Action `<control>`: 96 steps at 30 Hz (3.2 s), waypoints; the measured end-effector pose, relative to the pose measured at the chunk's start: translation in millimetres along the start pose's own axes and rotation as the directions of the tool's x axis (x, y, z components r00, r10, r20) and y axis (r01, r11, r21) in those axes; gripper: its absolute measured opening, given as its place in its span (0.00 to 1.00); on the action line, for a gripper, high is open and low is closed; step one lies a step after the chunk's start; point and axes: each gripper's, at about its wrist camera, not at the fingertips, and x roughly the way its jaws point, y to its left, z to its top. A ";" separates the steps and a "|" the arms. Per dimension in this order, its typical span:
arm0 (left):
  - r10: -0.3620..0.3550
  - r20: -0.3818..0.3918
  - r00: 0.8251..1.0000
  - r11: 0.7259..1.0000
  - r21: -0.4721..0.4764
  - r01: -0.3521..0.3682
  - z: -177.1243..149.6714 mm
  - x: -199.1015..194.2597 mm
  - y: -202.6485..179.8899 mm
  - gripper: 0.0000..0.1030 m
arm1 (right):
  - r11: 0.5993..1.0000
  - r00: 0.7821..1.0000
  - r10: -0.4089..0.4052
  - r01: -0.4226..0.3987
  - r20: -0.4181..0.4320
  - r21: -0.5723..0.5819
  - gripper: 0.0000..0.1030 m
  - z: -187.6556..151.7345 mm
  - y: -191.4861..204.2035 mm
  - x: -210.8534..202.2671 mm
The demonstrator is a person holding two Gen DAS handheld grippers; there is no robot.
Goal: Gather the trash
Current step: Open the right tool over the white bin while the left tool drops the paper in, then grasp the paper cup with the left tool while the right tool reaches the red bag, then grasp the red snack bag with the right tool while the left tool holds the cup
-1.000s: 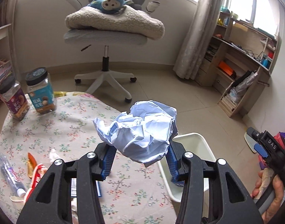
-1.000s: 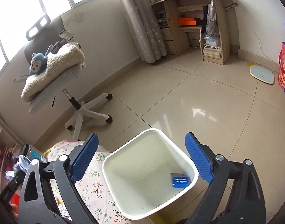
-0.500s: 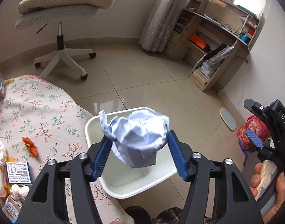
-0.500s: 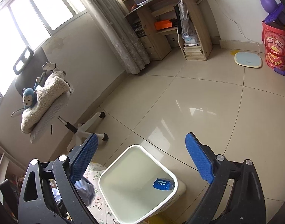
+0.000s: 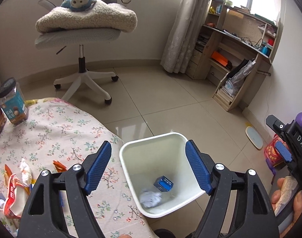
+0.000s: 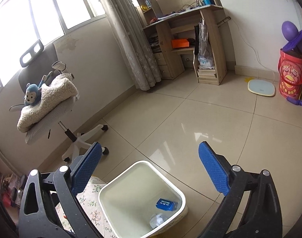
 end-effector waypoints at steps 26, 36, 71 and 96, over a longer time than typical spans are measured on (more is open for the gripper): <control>0.415 0.119 0.902 0.904 -0.165 -0.394 -27.0 -78.0 152.4 0.91 | 0.906 0.993 0.116 -0.116 -0.024 -0.407 0.93 -93.0 182.4 -30.4; 0.531 0.021 0.847 0.815 -0.289 -0.503 -45.9 -96.9 227.3 0.91 | 0.861 0.972 0.198 -0.236 -0.129 -0.451 0.93 -132.3 244.3 -30.6; 0.053 -0.600 0.798 0.865 -0.372 -0.337 -195.5 -76.9 349.0 0.50 | 0.756 0.635 0.197 -0.584 -0.747 -0.297 0.93 -254.9 329.5 40.2; 0.262 -0.266 0.928 0.822 -0.442 -0.359 -132.6 -158.3 384.8 0.48 | 0.602 0.496 0.178 -0.738 -0.850 -0.305 0.29 -306.4 367.4 5.7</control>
